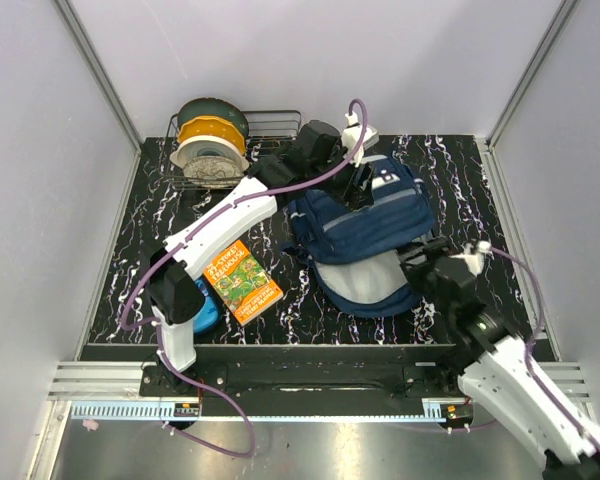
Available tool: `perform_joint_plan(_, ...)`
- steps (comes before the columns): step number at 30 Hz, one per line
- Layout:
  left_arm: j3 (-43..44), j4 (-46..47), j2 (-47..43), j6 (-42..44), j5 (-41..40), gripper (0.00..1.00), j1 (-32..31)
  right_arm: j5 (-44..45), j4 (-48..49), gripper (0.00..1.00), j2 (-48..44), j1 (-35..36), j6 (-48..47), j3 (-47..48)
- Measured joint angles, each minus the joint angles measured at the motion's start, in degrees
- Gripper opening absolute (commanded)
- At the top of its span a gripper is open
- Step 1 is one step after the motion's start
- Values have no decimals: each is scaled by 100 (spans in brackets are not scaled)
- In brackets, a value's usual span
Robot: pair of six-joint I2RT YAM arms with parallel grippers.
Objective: Pack the student bag
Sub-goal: Place the book in the student bag, then pick up the book from the center of the board.
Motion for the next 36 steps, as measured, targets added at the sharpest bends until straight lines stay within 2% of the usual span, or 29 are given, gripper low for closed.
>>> perform_joint_plan(1, -33, 81, 0, -42, 35, 78, 2, 94, -577, 78, -481, 0, -109, 186)
perform_joint_plan(3, -114, 258, -13, -81, 90, 90, 11, 334, -1547, 76, -1329, 0, -273, 597)
perform_joint_plan(4, -186, 358, -31, -125, 116, 93, 20, 555, -2232, 76, -1987, 0, -356, 949)
perform_joint_plan(5, -256, 431, -48, -144, 127, 99, 20, 634, -2457, 76, -2256, 0, -385, 1088)
perform_joint_plan(8, -632, 643, -225, -256, 83, 99, 35, 894, -3335, 75, -3305, 0, -496, 1600)
perform_joint_plan(11, -1130, 796, -568, -393, -254, 99, 39, 846, -3781, 76, -3534, -7, -793, 1821)
perform_joint_plan(14, -1860, 1034, -1174, -616, -741, 99, 79, 389, -3571, 76, -2962, -11, -1244, 1696)
perform_joint_plan(22, -4699, 1687, -3659, -1596, -1860, 99, 647, -1670, -1609, 74, 560, -11, -2535, 1493)
perform_joint_plan(26, -5840, 1700, -4610, -2310, -2444, 99, 772, -2520, -828, 72, 1447, -11, -2973, 1552)
perform_joint_plan(31, -6817, 1484, -5182, -3281, -2643, 99, 1294, -3338, -229, 72, 2601, 240, -3390, 2096)
perform_joint_plan(36, -7121, 1224, -5119, -3908, -2614, 99, 1764, -3790, 278, 72, 3528, 699, -3556, 2649)
